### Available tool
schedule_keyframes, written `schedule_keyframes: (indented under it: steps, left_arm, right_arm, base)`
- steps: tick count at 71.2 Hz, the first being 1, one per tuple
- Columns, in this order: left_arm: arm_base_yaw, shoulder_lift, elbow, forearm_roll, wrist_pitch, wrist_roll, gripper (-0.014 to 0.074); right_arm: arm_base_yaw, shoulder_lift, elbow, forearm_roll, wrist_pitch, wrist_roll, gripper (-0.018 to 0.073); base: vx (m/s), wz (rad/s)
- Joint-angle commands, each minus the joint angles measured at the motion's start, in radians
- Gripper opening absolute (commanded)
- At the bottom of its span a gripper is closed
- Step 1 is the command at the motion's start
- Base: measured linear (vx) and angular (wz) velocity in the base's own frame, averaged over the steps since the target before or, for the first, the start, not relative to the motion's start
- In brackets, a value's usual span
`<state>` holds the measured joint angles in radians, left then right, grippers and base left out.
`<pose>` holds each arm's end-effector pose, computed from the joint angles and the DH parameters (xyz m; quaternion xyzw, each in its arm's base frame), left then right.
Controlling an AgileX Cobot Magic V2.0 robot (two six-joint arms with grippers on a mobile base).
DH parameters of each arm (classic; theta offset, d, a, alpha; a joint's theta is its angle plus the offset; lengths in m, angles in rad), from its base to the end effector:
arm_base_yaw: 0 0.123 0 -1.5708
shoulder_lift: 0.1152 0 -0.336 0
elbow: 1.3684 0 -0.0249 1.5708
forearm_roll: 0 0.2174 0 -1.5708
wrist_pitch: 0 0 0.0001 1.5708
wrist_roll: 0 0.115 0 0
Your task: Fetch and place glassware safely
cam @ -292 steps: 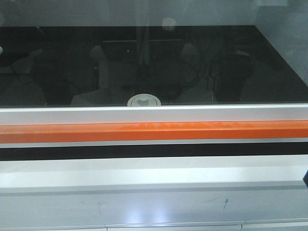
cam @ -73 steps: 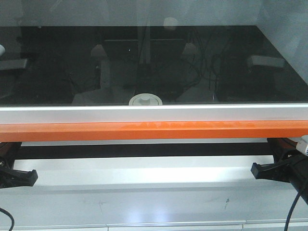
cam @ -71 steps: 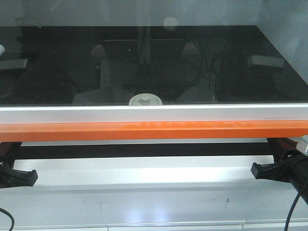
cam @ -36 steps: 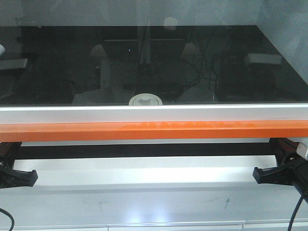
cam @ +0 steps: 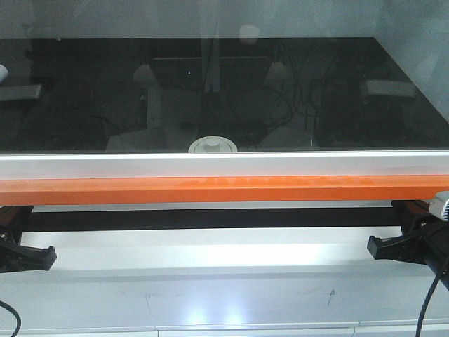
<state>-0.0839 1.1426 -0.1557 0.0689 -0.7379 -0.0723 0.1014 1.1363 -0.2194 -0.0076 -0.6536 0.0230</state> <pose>0.1635 -0.0191 0.2692 0.0388 0.7613 -0.0516 0.6452 0.1719 0.0180 0.2782 -0.0338 0.7658 0.0397 0.6409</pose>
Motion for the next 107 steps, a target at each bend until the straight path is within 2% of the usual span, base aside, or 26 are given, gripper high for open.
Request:
schedule_keyframes:
  steps: [1, 23, 33, 77, 91, 107]
  left_arm:
    - [-0.001, -0.012, -0.096, -0.018, -0.186, 0.011, -0.0007]
    - [-0.001, 0.000, -0.126, -0.018, -0.182, 0.011, -0.0007]
    - [-0.001, -0.001, -0.126, -0.018, -0.209, 0.034, -0.0007]
    - [-0.001, -0.006, -0.130, -0.018, -0.265, 0.026, -0.0007]
    - [-0.001, -0.027, -0.199, -0.008, -0.189, 0.026, -0.0007]
    - [-0.001, -0.032, -0.253, -0.008, -0.183, 0.024, -0.0007]
  right_arm:
    - [-0.004, -0.012, -0.101, 0.008, -0.261, -0.006, -0.0001]
    - [-0.004, 0.055, -0.122, 0.008, -0.286, -0.007, -0.0001]
    - [-0.004, 0.056, -0.122, 0.000, -0.317, -0.007, -0.0001]
    - [-0.004, 0.055, -0.150, -0.009, -0.343, -0.003, -0.0001]
    - [-0.004, 0.055, -0.208, -0.046, -0.309, -0.003, -0.0001]
    - [-0.004, 0.022, -0.240, -0.046, -0.307, -0.003, -0.0001]
  base:
    - [0.00, 0.01]
    - [-0.01, -0.01]
    - [-0.03, 0.00]
    - [-0.01, 0.00]
    - [0.00, -0.01]
    - [-0.02, -0.01]
